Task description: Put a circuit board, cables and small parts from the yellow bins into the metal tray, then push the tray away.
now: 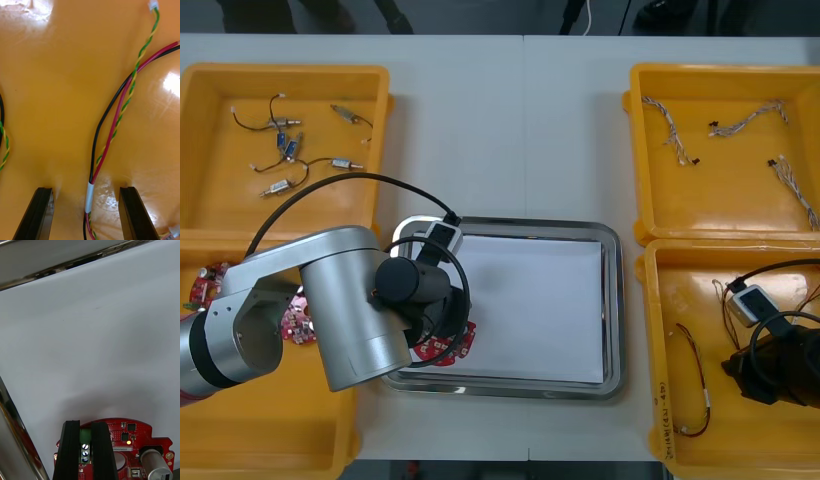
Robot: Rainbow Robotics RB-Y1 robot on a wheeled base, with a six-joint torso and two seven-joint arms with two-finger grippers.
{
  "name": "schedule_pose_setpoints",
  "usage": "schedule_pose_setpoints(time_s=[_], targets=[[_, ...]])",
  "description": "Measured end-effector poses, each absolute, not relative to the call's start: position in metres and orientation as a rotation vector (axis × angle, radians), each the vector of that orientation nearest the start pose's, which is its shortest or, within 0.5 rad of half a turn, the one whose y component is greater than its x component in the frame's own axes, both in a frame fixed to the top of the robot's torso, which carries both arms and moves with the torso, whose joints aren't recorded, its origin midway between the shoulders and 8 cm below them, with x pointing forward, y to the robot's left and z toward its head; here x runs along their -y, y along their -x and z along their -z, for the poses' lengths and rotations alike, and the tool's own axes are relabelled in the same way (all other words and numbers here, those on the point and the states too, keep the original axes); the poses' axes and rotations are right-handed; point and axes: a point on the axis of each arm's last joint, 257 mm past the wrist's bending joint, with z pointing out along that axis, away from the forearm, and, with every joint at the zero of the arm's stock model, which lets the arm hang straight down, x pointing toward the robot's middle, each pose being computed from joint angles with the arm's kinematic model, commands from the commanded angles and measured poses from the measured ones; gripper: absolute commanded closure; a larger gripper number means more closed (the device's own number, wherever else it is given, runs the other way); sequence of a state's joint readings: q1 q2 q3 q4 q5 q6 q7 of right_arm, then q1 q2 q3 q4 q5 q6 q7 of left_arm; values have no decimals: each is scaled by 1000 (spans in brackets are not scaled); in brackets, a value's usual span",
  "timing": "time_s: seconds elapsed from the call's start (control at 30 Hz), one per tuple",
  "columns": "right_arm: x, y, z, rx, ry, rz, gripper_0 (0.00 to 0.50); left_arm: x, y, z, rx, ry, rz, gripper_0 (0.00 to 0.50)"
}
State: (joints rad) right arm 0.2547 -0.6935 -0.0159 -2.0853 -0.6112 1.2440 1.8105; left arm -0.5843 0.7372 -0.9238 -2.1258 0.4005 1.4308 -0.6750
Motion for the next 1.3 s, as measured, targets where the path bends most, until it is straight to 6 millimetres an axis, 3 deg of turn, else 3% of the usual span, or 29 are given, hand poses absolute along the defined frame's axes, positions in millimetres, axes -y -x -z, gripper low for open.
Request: schedule_pose_setpoints(time_s=[0.57, 0.6, 0.63, 0.67, 0.73, 0.77, 0.83, 0.93, 1.0, 1.3], targets=[[350, -347, 342, -2535, 611, 124, 0, -103, -408, 289, -2494, -462, 19, 500], [350, -348, 342, -2531, 610, 124, 19, -103, -408, 289, -2495, -461, 19, 494], [350, -349, 342, -2527, 609, 124, 165, -103, -408, 289, -2495, -460, 19, 442], [350, -349, 341, -2525, 608, 123, 238, -103, -408, 289, -2496, -458, 20, 406], [349, -350, 341, -2524, 607, 120, 477, -103, -408, 289, -2496, -457, 20, 273], [349, -350, 341, -2522, 606, 119, 500, -103, -408, 289, -2496, -457, 20, 231], [348, -350, 341, -2521, 604, 116, 500, -103, -408, 289, -2496, -458, 20, 102], [348, -350, 341, -2523, 592, 111, 500, -103, -408, 289, -2496, -457, 20, 30], [348, -350, 341, -2523, 588, 109, 500, -103, -408, 289, -2496, -457, 20, 2], [347, -347, 336, -2534, 606, 112, 500, -102, -407, 290, -2501, -457, 24, 0]])
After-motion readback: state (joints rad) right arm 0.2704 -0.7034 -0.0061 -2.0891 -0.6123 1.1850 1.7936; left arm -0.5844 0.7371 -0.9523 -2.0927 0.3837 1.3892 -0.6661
